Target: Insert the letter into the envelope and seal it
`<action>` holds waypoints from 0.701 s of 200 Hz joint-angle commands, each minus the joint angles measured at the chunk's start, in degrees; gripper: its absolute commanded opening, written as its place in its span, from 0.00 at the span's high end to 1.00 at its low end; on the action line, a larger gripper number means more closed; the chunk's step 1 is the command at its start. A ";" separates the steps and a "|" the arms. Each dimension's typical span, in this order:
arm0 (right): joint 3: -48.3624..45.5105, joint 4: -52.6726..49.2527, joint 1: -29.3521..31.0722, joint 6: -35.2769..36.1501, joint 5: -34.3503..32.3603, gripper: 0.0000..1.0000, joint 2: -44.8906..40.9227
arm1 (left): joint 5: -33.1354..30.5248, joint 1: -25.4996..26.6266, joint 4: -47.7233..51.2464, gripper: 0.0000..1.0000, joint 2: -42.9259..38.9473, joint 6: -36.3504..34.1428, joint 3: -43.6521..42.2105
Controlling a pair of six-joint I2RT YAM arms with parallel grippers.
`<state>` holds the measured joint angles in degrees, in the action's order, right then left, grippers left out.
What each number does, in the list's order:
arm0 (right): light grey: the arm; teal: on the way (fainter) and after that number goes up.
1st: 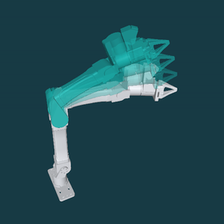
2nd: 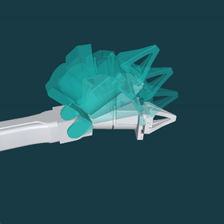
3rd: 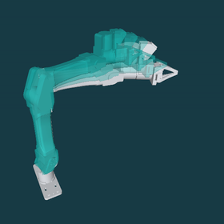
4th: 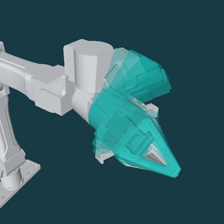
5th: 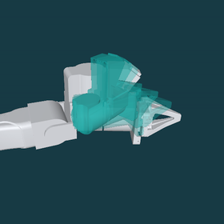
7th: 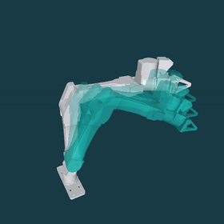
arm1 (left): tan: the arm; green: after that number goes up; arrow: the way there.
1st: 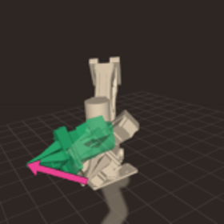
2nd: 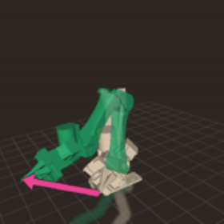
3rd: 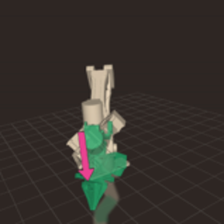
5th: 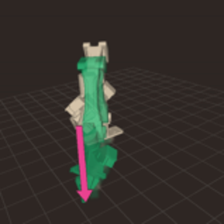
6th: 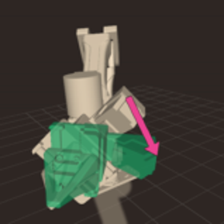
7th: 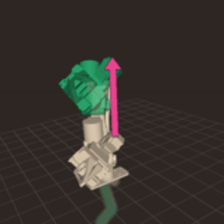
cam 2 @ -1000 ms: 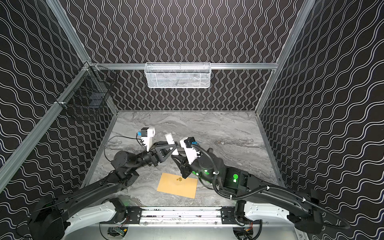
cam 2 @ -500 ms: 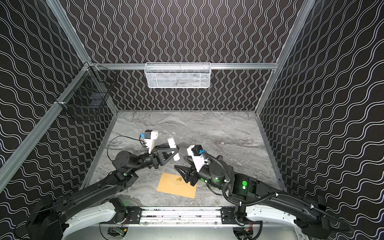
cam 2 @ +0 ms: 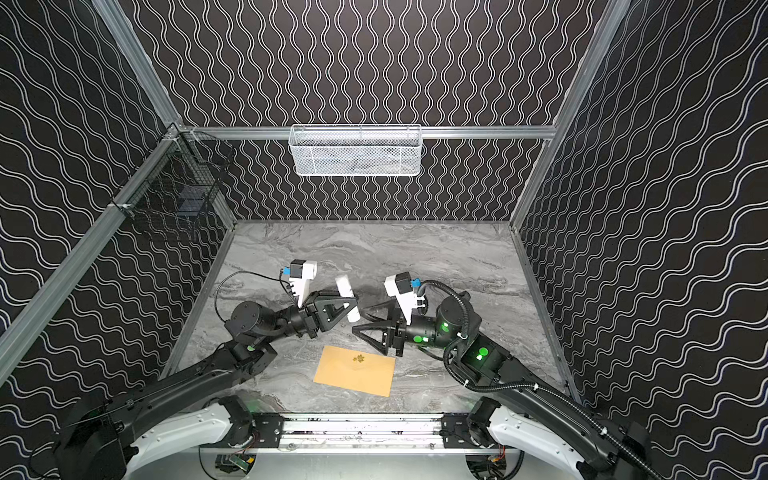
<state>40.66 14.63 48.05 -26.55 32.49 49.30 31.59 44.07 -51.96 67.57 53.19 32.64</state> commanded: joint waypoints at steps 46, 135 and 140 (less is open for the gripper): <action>2.25 4.00 -0.33 -0.61 3.54 0.44 4.41 | 0.27 -0.04 -2.96 1.00 -0.21 -0.12 -0.21; 3.77 6.17 -1.36 -1.05 4.22 0.63 8.16 | -0.50 -0.04 -1.19 1.00 -2.19 -1.50 -1.40; 3.81 6.34 -1.32 -1.11 4.48 0.64 8.26 | -0.61 -0.04 -1.06 1.00 -2.18 -1.59 -1.42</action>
<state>43.62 17.98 46.92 -27.27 36.29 57.01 30.65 44.10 -52.58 65.65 53.36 31.38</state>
